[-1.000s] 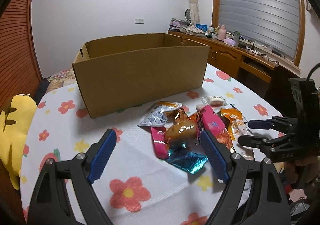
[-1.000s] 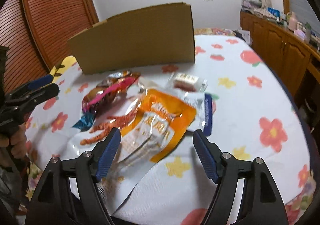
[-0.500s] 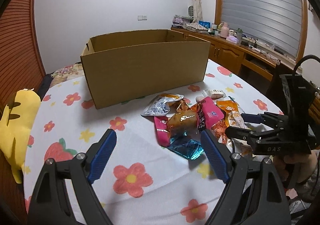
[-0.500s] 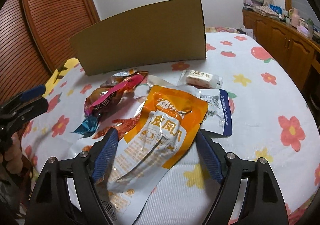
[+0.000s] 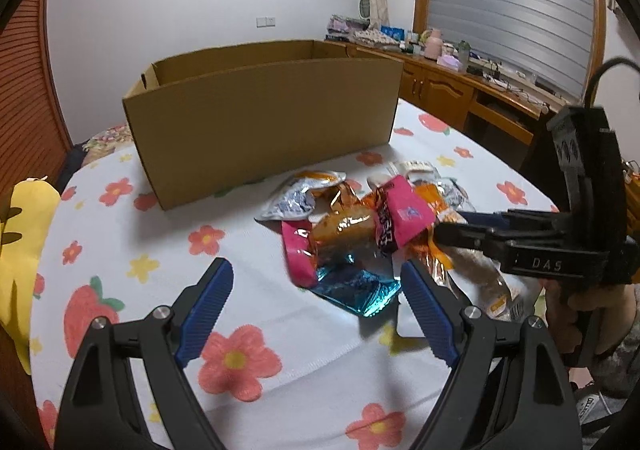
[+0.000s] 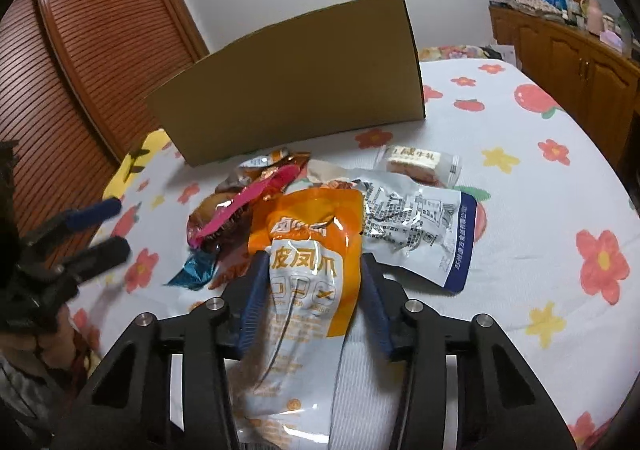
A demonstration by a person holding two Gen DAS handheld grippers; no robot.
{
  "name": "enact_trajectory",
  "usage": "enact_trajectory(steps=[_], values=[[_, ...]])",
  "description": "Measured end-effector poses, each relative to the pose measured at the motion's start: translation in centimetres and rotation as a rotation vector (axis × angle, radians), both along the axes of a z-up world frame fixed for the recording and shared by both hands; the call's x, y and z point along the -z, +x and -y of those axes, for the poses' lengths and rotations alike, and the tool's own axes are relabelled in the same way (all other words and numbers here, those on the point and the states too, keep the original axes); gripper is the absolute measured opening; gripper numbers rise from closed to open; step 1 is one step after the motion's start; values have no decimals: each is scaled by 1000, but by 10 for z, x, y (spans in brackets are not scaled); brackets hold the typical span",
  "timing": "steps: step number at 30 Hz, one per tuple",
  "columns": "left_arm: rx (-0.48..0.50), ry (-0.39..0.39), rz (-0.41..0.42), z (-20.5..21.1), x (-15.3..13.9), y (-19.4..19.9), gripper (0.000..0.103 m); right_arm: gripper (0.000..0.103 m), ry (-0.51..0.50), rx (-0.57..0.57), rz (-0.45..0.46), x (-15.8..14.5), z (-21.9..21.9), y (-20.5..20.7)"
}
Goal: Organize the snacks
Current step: 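Move both tools back to the snack pile, then grasp the orange pouch with the right tool while the left tool grasps the pink sausage snack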
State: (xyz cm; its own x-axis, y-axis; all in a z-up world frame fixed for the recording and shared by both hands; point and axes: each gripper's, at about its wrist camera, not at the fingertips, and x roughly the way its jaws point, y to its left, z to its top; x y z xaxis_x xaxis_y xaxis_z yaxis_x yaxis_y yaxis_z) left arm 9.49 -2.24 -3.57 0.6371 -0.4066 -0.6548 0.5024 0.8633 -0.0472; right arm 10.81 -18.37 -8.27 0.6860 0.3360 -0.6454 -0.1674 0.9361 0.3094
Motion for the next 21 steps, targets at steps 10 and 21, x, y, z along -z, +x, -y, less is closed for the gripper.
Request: enact_trajectory(steps=[10, 21], values=[[130, 97, 21, 30, -2, 13, 81, 44, -50, 4, 13, -6, 0, -2], [235, 178, -27, 60, 11, 38, 61, 45, -123, 27, 7, -2, 9, -1]])
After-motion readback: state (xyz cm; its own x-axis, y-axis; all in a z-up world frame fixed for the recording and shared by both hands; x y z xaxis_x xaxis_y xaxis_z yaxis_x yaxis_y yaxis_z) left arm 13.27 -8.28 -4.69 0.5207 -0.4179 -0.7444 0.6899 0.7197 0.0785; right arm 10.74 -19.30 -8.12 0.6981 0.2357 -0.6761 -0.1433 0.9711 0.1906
